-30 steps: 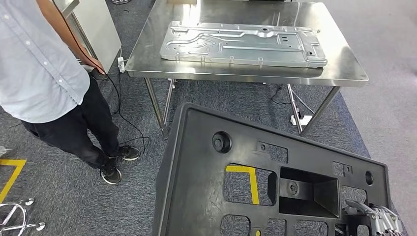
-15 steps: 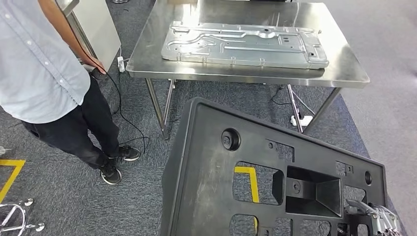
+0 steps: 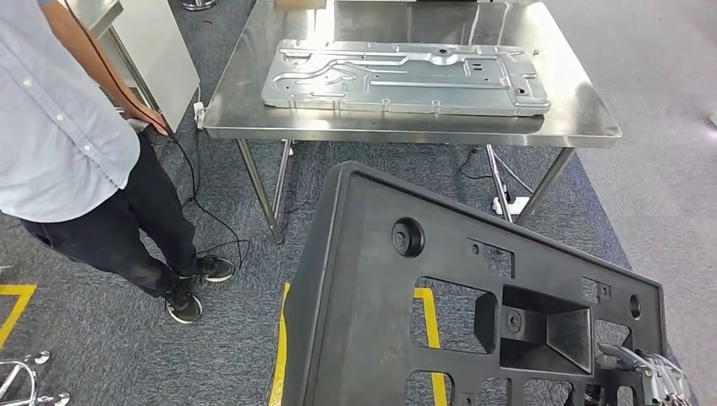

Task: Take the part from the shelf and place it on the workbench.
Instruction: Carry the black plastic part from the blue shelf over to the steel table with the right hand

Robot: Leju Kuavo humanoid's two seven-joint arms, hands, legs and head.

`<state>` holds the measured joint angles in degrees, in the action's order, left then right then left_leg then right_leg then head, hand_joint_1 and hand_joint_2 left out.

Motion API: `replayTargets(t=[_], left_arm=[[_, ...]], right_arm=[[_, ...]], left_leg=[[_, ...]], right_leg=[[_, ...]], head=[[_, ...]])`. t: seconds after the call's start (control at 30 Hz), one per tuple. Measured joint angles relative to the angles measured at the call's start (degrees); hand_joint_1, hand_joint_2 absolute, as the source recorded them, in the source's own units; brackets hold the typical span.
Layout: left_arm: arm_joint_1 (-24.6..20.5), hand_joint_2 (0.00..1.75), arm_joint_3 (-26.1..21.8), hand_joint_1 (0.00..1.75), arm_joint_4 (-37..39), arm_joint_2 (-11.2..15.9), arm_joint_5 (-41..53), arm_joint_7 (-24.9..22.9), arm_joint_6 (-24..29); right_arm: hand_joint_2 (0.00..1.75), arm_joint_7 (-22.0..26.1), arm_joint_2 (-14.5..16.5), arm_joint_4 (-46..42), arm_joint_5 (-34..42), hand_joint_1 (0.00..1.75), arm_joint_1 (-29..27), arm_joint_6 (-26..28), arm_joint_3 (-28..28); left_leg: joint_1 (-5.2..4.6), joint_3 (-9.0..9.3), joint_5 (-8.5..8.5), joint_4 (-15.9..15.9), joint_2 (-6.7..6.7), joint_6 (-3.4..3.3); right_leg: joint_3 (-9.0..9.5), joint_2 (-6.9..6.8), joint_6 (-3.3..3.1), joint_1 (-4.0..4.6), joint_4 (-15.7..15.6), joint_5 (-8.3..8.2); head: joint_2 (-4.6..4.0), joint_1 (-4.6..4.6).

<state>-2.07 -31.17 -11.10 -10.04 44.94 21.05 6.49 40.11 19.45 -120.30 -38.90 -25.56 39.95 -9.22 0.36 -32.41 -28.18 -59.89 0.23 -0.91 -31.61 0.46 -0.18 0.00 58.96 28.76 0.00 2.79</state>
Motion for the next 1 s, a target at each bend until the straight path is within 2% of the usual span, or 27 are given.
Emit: replayTargets(t=[0.1,0.13,0.2,0.27,0.3,0.33,0.37,0.4,0.47,0.5,0.57,0.63,0.7,0.77,0.8,0.83,0.87,0.93,0.97,1.0], left_arm=[[0.01,1.75,-0.07,0.0,0.0,-0.02,0.08,0.02,-0.03],[0.02,1.75,-0.09,0.0,0.0,-0.03,0.12,0.02,-0.03],[-0.02,1.75,-0.1,0.0,0.0,-0.04,0.17,0.02,-0.04],[-0.04,1.75,-0.13,0.0,0.0,-0.04,0.2,0.02,-0.04],[-0.03,1.75,-0.14,0.0,0.0,-0.04,0.21,0.01,-0.04],[-0.02,1.75,-0.15,0.0,0.0,-0.04,0.22,0.01,-0.04],[-0.01,1.75,-0.16,0.0,0.0,-0.05,0.22,0.0,-0.04],[0.01,1.75,-0.16,0.0,0.0,-0.07,0.22,-0.01,-0.04],[0.02,1.75,-0.19,0.0,0.0,-0.09,0.22,-0.01,-0.04],[-0.02,1.75,-0.2,0.0,0.0,-0.1,0.23,-0.01,-0.04],[-0.13,1.75,-0.22,0.0,0.0,-0.1,0.24,-0.02,-0.04],[-0.2,1.75,-0.23,0.0,0.0,-0.1,0.24,-0.03,-0.04],[-0.23,1.75,-0.24,0.0,0.0,-0.1,0.24,-0.03,-0.04],[-0.14,1.75,-0.25,0.0,0.0,-0.1,0.24,-0.03,-0.04],[-0.06,1.75,-0.26,0.0,0.0,-0.1,0.24,-0.04,-0.04],[0.03,1.75,-0.26,0.0,0.0,-0.1,0.24,-0.04,-0.04],[0.09,1.75,-0.26,0.0,0.0,-0.1,0.24,-0.05,-0.04],[0.13,1.75,-0.27,0.0,0.0,-0.08,0.23,-0.04,-0.05],[0.12,1.75,-0.28,0.0,0.0,-0.04,0.23,-0.03,-0.08],[0.09,1.75,-0.3,0.0,0.0,-0.02,0.23,-0.02,-0.1]], right_arm=[[1.75,0.0,-0.01,-0.01,0.02,1.75,0.02,0.0,0.06],[1.75,0.0,-0.01,-0.01,0.02,1.75,0.04,0.0,0.06],[1.75,0.0,-0.05,0.0,0.03,1.75,0.06,0.0,0.06],[1.75,0.0,-0.08,0.02,0.06,1.75,0.06,0.0,0.06],[1.75,0.0,-0.09,0.04,0.08,1.75,0.05,0.0,0.07],[1.75,0.0,-0.1,0.05,0.09,1.75,0.04,0.0,0.07],[1.75,0.0,-0.1,0.07,0.1,1.75,0.05,0.0,0.07],[1.75,0.0,-0.1,0.07,0.1,1.75,0.05,0.0,0.07],[1.75,0.0,-0.1,0.1,0.1,1.75,0.1,0.0,0.07],[1.75,0.0,-0.11,0.11,0.1,1.75,0.1,0.0,0.08],[1.75,0.0,-0.13,0.14,0.1,1.75,0.09,0.0,0.08],[1.75,0.0,-0.14,0.14,0.1,1.75,0.08,0.0,0.1],[1.75,0.0,-0.14,0.14,0.1,1.75,0.09,0.0,0.12],[1.75,0.0,-0.15,0.15,0.1,1.75,0.1,0.0,0.13],[1.75,0.0,-0.14,0.15,0.1,1.75,0.1,0.0,0.13],[1.75,0.0,-0.15,0.15,0.1,1.75,0.1,0.0,0.13],[1.75,0.0,-0.14,0.15,0.1,1.75,0.09,0.0,0.13],[1.75,0.0,-0.15,0.16,0.1,1.75,0.1,0.0,0.13],[1.75,0.0,-0.15,0.18,0.1,1.75,0.12,0.0,0.13],[1.75,0.0,-0.15,0.21,0.1,1.75,0.14,0.0,0.15]], left_leg=[[0.03,0.33,0.09,1.0,0.0,-0.73],[0.15,0.49,0.23,1.28,0.04,-1.07],[0.33,0.76,0.38,1.68,0.16,-1.65],[0.33,0.8,0.26,1.68,0.25,-1.86],[0.34,0.88,0.16,1.67,0.27,-1.86],[0.36,1.02,0.03,1.65,0.27,-1.78],[0.4,1.26,-0.13,1.64,0.24,-1.65],[0.44,1.57,-0.34,1.62,0.22,-1.44],[0.33,1.92,-0.82,1.52,0.17,-0.8],[0.26,1.98,-1.01,1.51,0.18,-0.43],[0.19,2.11,-1.23,1.69,0.27,0.26],[0.33,2.19,-1.92,1.06,0.32,0.84],[0.46,0.31,-4.52,-3.48,0.27,1.18],[0.46,-3.65,-7.88,-11.14,0.25,1.28],[0.45,-5.34,-8.58,-14.0,0.25,1.26],[0.42,-6.2,-8.11,-14.97,0.25,1.16],[0.37,-5.99,-6.48,-13.71,0.24,0.94],[0.08,-3.29,-1.78,-6.56,0.17,0.07],[-0.12,-1.86,-0.24,-3.0,0.14,-0.41],[-0.37,-0.9,0.53,-0.68,0.11,-0.78]], right_leg=[[-0.03,-0.01,0.91,-0.07,0.14,0.18],[-0.27,-0.06,1.21,-0.13,0.92,0.74],[-2.48,-0.15,1.74,-0.37,5.72,3.42],[-6.33,-0.18,2.14,-0.64,12.93,6.42],[-7.65,-0.19,2.3,-0.8,15.1,6.72],[-8.03,-0.2,2.42,-0.97,15.3,5.89],[-7.32,-0.24,2.49,-1.13,13.35,4.06],[-5.69,-0.33,2.51,-1.28,9.66,1.68],[-2.54,-0.54,2.29,-1.23,2.89,-1.03],[-1.75,-0.6,2.05,-1.08,1.07,-1.36],[-1.57,-0.45,1.37,-0.78,0.38,-1.03],[-1.26,-0.33,0.51,-0.91,0.01,-0.99],[-0.85,-0.4,-0.33,-0.96,-0.32,-0.89],[-0.61,-0.46,-0.85,-0.67,-0.32,-0.6],[-0.46,-0.43,-1.01,-0.5,-0.31,-0.45],[-0.25,-0.35,-1.11,-0.34,-0.3,-0.27],[0.07,-0.25,-1.14,-0.18,-0.29,-0.06],[0.81,-0.12,-1.07,0.03,-0.31,0.5],[1.03,-0.09,-0.89,0.2,-0.23,0.8],[1.11,-0.09,-0.66,0.21,-0.17,1.02]], head=[[0.0,0.02],[0.0,0.04],[0.0,0.09],[0.0,0.1],[0.0,0.09],[0.0,0.1],[0.0,0.09],[0.0,0.1],[0.0,0.1],[0.0,0.09],[0.0,0.05],[0.0,0.04],[0.0,0.03],[0.0,0.03],[0.0,0.03],[0.0,0.03],[0.0,0.03],[0.0,0.06],[0.0,0.07],[0.0,0.08]])
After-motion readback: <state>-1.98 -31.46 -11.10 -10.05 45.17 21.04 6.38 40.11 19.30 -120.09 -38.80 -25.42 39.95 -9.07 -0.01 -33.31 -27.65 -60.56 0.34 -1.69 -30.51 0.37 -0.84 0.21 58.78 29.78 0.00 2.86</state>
